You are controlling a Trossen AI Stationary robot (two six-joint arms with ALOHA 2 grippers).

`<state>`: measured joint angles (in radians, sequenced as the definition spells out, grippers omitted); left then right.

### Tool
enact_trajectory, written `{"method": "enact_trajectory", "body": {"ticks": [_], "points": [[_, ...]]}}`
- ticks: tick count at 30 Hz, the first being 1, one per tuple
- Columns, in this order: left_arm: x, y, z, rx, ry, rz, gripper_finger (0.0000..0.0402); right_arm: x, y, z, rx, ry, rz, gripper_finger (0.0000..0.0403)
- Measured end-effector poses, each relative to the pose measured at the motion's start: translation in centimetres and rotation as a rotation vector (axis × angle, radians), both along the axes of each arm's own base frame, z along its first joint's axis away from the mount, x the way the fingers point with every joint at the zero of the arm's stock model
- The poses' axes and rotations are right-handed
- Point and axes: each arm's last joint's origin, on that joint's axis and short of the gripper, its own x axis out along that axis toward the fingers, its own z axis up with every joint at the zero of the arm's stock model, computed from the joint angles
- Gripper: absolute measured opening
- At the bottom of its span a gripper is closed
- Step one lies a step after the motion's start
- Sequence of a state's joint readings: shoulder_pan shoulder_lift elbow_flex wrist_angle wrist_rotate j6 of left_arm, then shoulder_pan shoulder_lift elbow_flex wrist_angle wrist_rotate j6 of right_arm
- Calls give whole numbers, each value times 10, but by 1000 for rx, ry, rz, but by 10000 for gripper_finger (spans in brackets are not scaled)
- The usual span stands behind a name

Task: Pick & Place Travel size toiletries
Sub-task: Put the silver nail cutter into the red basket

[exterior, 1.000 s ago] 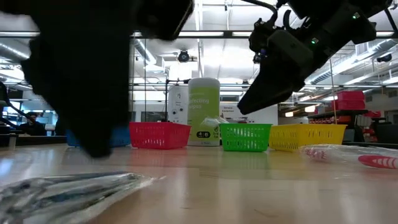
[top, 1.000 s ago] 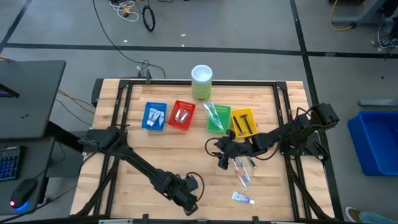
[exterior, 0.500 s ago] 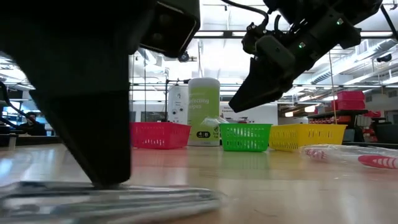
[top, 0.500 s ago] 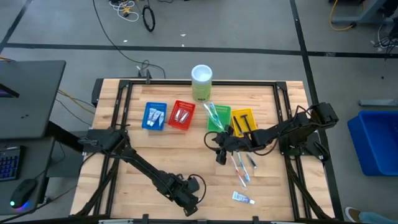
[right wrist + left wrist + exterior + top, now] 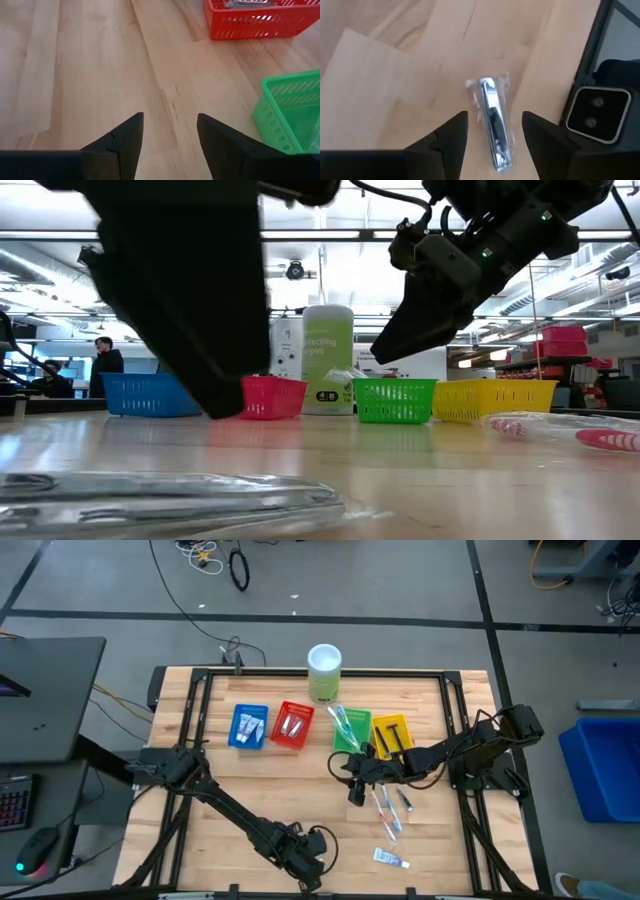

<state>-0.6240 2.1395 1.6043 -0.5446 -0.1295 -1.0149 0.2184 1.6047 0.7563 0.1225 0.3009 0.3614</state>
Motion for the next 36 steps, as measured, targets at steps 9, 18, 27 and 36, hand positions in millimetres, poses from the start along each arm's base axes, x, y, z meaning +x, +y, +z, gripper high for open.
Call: {"method": "enact_trajectory", "body": {"ticks": [9, 18, 27, 36], "points": [[-10, -25, -23, 49, -12, -91, 194, -1, 0, -1, 17, 6, -13, 191], [-19, -30, -36, 156, -7, -141, 189, 0, 1, 0, 33, 2, 3, 205], [-20, -25, -36, 289, -11, -251, 100, 0, 1, 0, 26, 4, 9, 201], [-44, 23, 21, 542, 81, 41, 55, -1, 2, -1, 52, 16, -12, 185]]}}
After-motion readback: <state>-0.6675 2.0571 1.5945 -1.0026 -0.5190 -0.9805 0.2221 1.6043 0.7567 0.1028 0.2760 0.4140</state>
